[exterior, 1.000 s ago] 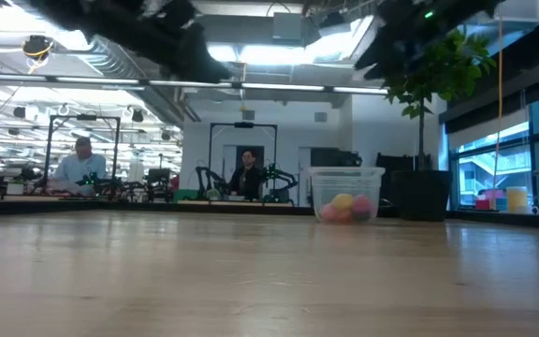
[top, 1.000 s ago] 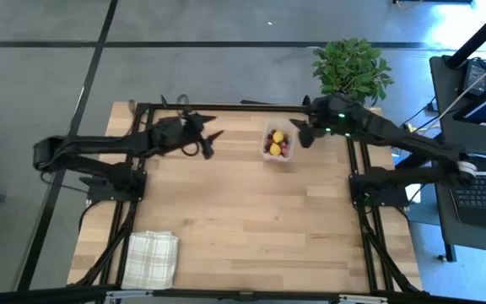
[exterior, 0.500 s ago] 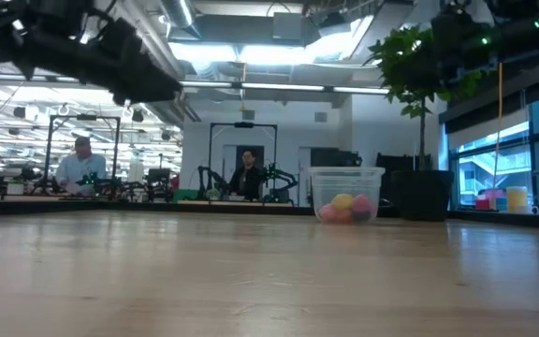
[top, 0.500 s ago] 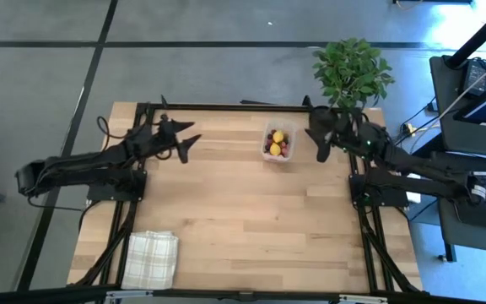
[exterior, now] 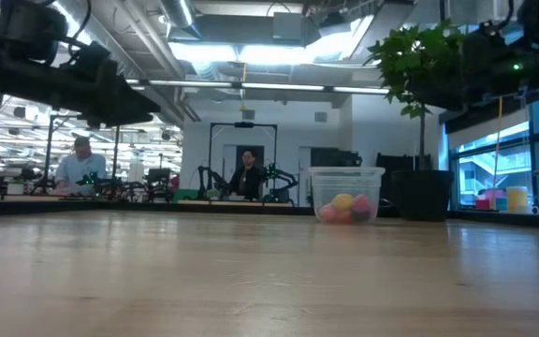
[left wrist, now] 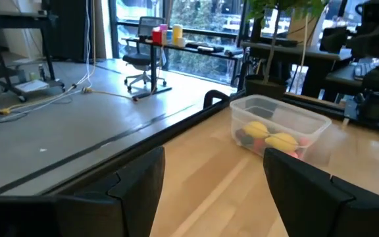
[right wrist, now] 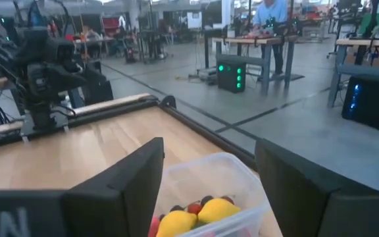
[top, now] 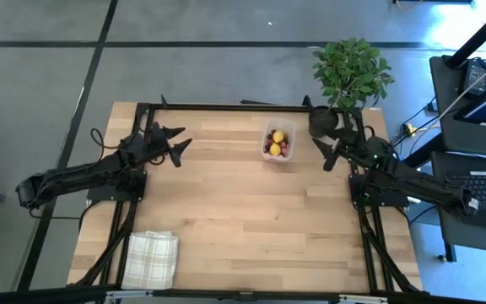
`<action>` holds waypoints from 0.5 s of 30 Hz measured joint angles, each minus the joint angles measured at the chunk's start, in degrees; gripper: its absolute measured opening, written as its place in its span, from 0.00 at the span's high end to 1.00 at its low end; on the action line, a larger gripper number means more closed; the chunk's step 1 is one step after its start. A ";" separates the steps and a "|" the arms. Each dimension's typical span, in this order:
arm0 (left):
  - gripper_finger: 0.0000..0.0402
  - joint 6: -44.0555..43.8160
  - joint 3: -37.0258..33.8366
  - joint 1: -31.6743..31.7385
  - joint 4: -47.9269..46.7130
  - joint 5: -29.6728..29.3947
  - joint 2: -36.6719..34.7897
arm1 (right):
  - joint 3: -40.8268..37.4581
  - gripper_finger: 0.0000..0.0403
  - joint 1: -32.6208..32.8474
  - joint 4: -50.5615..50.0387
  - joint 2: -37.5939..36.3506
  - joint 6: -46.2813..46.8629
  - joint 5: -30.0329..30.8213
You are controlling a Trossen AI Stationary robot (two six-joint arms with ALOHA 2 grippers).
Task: Pick and placing Produce into tupperware
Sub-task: Return to Home Position
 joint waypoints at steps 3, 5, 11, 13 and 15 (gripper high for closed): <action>0.38 -0.84 -1.67 0.00 0.02 0.02 -2.65 | -1.69 0.40 0.00 -0.03 -3.19 0.44 0.04; 0.38 -0.93 -2.63 0.00 -0.09 0.02 -4.27 | -2.32 0.40 0.00 -0.10 -5.09 1.20 0.07; 0.38 -0.96 -2.69 0.00 -1.43 0.00 -7.95 | -3.84 0.40 0.00 -3.11 -9.96 2.87 0.07; 0.38 -0.90 -2.69 0.00 -1.62 0.00 -8.98 | -3.84 0.40 -0.02 -5.67 -11.67 3.30 0.07; 0.38 -0.83 -2.69 0.00 -1.86 0.00 -9.82 | -3.84 0.40 -0.01 -7.75 -13.48 3.42 0.07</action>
